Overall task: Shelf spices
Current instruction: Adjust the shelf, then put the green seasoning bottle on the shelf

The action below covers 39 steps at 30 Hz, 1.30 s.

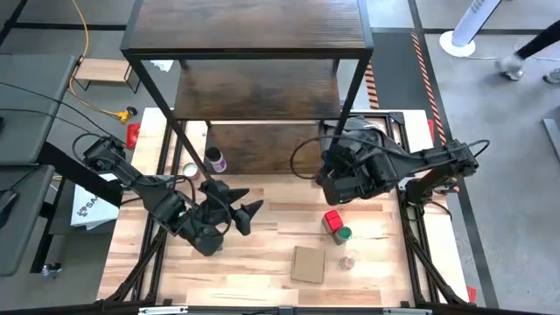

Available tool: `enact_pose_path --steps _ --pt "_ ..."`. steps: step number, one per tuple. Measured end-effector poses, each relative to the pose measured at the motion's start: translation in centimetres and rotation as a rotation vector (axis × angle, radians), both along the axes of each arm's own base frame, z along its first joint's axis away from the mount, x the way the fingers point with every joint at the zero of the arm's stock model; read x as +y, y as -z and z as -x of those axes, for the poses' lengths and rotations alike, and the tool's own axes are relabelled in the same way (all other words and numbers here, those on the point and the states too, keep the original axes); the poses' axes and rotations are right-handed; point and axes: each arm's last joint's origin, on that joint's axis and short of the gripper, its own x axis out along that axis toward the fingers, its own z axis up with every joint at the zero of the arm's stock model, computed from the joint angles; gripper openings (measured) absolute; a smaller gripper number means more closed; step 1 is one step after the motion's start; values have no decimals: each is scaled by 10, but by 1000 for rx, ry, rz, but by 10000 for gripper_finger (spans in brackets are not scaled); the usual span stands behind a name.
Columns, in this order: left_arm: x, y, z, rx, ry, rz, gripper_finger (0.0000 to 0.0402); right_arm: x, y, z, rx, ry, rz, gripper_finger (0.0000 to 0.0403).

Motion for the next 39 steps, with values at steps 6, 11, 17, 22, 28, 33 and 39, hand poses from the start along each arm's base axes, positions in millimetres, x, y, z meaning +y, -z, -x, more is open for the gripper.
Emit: enact_pose_path --steps 6,11,17,22,28,33,39 --pt "1 -4 -7 38 86 -46 321 19 -12 13 -41 -142 -156 0" --pt "-2 2 -8 109 191 -65 321 51 -10 25 -59 -194 -372 1" --pt "-4 13 -8 123 231 -33 321 99 6 34 -19 -217 -554 66" --pt "-4 19 -8 158 270 -28 321 131 31 37 21 -108 -577 179" --pt "-6 20 -8 178 319 -10 321 156 74 19 14 241 -686 294" --pt "-7 19 -10 184 378 -12 321 150 96 -1 95 405 -751 321" --pt "-5 13 -19 144 464 0 321 127 98 -15 141 428 -727 323"
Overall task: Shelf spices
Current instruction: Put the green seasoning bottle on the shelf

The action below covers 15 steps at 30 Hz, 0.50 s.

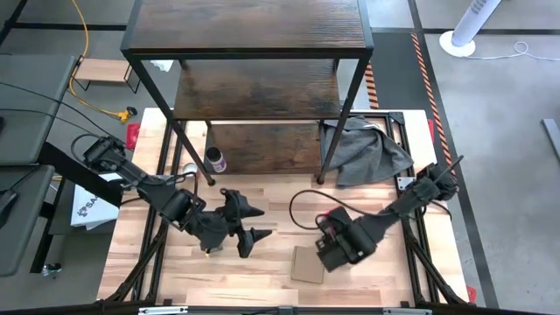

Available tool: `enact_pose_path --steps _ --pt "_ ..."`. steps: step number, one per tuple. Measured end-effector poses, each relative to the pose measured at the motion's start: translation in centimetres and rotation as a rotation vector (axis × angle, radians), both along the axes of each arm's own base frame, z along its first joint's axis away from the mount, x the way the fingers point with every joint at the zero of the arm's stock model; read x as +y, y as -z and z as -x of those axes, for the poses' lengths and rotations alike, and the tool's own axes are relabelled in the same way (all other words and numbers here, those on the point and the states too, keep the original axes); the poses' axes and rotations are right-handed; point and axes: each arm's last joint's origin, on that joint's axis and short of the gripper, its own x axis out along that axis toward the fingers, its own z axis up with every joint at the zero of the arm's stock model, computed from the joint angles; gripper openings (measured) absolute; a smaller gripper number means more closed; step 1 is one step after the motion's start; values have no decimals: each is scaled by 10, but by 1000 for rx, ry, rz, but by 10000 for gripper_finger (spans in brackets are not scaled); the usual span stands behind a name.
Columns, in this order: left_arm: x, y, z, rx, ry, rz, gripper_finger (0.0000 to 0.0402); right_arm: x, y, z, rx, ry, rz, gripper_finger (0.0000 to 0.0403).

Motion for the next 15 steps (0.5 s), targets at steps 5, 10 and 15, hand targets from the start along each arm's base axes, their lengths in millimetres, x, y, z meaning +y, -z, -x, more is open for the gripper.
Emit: enact_pose_path --steps 5,10,15 --pt "2 -3 -4 -22 28 8 321 -14 8 -4 80 -80 -43 323" --pt "1 -4 -4 -31 38 19 321 -24 18 10 10 -48 -133 323" --pt "-1 -4 -3 -32 39 16 321 -34 13 36 -123 -7 -193 323"
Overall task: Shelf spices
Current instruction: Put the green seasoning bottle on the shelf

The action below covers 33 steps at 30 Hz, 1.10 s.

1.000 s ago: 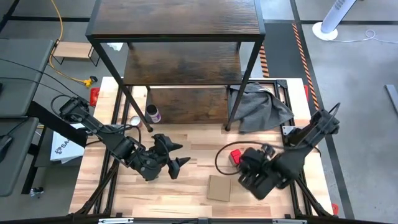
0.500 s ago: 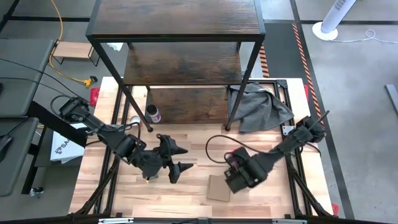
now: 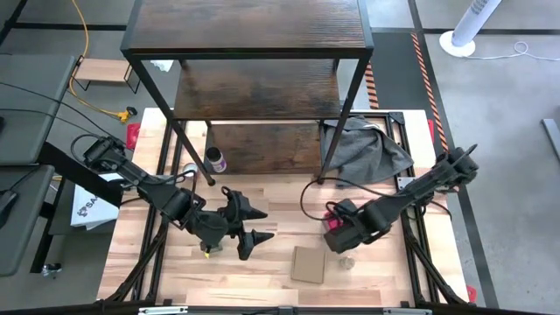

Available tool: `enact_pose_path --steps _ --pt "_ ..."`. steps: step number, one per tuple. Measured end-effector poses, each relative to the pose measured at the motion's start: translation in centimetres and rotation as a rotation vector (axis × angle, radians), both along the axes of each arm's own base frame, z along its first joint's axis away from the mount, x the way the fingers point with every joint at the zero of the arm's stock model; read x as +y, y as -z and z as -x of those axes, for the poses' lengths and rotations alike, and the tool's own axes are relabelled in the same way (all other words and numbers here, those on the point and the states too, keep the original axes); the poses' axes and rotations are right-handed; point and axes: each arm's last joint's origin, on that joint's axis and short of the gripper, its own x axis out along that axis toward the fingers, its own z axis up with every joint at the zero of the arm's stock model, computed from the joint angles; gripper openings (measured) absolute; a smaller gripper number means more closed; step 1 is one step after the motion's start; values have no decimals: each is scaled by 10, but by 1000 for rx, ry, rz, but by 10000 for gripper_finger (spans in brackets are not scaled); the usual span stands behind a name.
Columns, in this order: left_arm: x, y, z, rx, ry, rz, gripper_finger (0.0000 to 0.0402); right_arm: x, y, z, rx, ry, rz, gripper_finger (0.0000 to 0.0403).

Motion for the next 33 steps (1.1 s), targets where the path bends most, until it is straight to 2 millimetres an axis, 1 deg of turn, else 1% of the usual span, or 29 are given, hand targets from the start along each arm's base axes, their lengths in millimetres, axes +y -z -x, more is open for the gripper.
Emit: enact_pose_path --steps 3,5,8,14,19,23,25,27,31,32,33 --pt "2 0 -1 0 -7 0 321 -4 13 8 2 -1 -12 323" --pt "4 0 -2 0 -16 1 321 -2 23 6 -31 -13 -38 323" --pt "5 0 -3 -3 -31 14 321 0 32 0 -71 -40 -58 323" --pt "6 0 -3 -15 -68 5 321 1 47 1 27 -78 -7 323" --pt "7 1 -2 -4 -73 -7 321 4 59 -6 20 -81 19 323" --pt "7 1 -2 -4 -76 -9 321 6 68 -9 47 -81 34 318" --pt "7 1 -2 -5 -77 -10 321 6 70 -10 55 -80 37 305" --pt "7 1 -2 -4 -78 -11 321 7 70 -9 55 -75 37 278" --pt "7 2 -1 13 -74 -21 321 10 64 -9 60 -91 42 190" --pt "7 3 -1 20 -70 -24 321 11 60 -9 58 -105 44 179" --pt "7 3 0 27 -65 -29 321 13 55 -9 54 -124 44 181"
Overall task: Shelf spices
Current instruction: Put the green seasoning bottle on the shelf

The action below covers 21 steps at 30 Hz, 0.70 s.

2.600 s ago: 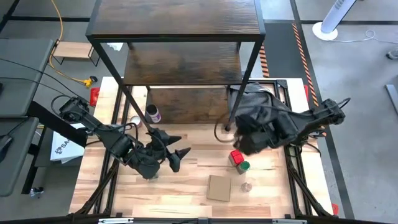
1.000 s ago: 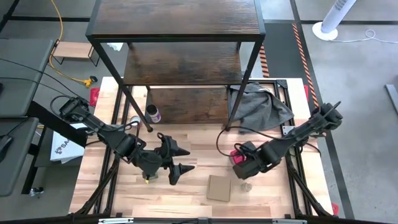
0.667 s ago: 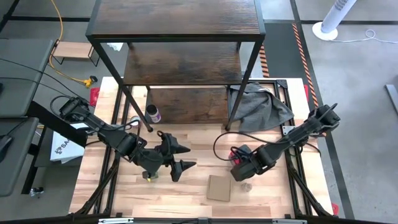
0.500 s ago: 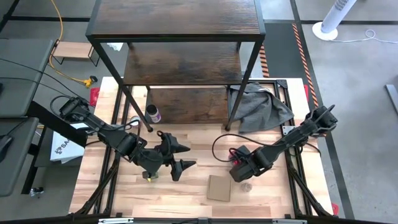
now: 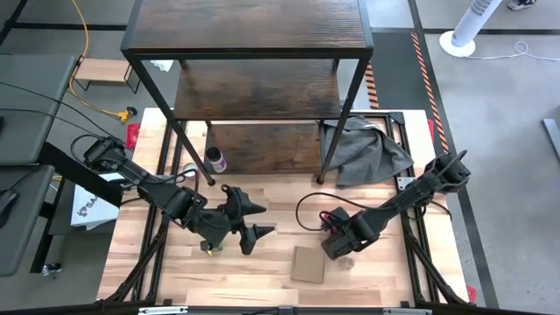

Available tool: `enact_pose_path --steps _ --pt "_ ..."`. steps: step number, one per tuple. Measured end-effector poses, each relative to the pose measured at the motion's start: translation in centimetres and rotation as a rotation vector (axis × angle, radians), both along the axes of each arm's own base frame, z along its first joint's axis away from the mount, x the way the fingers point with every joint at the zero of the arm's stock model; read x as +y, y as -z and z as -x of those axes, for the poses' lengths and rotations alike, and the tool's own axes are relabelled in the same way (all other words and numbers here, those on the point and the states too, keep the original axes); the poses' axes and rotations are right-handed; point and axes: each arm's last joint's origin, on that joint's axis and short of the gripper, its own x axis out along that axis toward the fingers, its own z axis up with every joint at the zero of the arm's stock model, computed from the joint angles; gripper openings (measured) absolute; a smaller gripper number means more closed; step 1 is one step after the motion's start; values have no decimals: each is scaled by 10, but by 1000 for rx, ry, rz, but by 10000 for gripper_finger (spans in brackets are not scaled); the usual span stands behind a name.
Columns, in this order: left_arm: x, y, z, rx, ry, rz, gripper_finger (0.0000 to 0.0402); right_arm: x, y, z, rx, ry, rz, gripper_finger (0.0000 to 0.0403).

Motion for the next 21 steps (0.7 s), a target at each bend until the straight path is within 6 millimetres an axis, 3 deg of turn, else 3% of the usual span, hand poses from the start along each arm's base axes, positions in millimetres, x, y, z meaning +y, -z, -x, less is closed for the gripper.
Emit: enact_pose_path --steps 6,10,12,17,21 --pt "-5 -2 1 -10 56 -56 321 11 -50 10 -39 -117 26 181" --pt "-2 -11 -7 -91 92 -102 321 18 -100 9 -273 -158 66 181" --pt "2 -17 -12 -123 160 -186 321 18 -124 2 -424 -168 122 181" --pt "10 -19 -17 -76 295 -612 321 9 -172 -16 -650 -248 177 181" --pt "16 -22 -22 -107 360 -665 321 -1 -190 -24 -713 -300 235 181"
